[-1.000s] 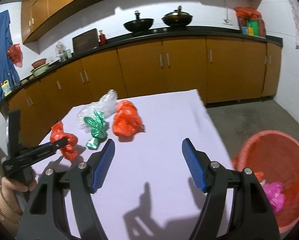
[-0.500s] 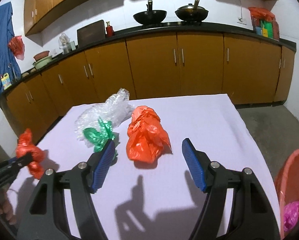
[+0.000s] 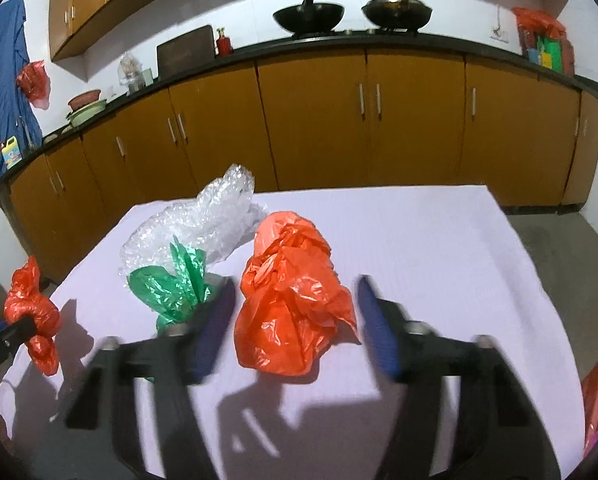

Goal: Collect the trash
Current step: 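Grasp a second red bag with the right tool while left holds red bag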

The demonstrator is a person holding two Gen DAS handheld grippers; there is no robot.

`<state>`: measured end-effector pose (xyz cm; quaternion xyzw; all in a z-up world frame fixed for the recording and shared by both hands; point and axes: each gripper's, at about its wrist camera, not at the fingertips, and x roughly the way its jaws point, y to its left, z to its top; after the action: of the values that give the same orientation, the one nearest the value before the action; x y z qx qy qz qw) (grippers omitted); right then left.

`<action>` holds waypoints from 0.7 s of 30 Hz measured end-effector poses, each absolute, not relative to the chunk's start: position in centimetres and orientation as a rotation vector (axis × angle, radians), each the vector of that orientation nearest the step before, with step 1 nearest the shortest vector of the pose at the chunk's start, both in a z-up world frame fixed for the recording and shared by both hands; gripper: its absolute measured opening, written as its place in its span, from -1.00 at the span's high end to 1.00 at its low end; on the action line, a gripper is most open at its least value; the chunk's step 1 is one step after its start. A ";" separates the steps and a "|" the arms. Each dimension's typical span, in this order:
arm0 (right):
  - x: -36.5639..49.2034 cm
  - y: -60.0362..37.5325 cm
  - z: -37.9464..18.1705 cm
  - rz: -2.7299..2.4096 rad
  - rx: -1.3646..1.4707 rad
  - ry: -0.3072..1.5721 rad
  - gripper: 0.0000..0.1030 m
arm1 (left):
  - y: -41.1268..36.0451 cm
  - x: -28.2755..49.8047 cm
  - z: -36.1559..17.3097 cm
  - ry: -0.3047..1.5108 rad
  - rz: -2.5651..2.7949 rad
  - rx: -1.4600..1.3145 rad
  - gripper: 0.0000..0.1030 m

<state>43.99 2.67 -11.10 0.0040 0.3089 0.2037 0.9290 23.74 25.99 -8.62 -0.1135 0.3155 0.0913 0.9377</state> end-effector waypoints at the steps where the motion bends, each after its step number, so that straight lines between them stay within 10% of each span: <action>1: 44.2 2.8 -11.2 0.417 0.002 0.643 0.53 | 25.9 23.8 -8.6 0.645 0.186 -0.231 -0.01; 5: 44.7 2.4 -11.6 0.403 0.010 0.679 0.82 | 25.7 23.7 -8.5 0.644 0.183 -0.231 -0.01; 21: 35.1 -6.1 -7.5 0.321 0.070 0.579 0.85 | 21.4 22.1 -6.2 0.611 0.090 -0.214 -0.01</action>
<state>35.09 -6.06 -7.46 0.0341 0.2842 0.1575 0.9451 22.14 21.42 -6.20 -0.1053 0.3002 0.0441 0.9470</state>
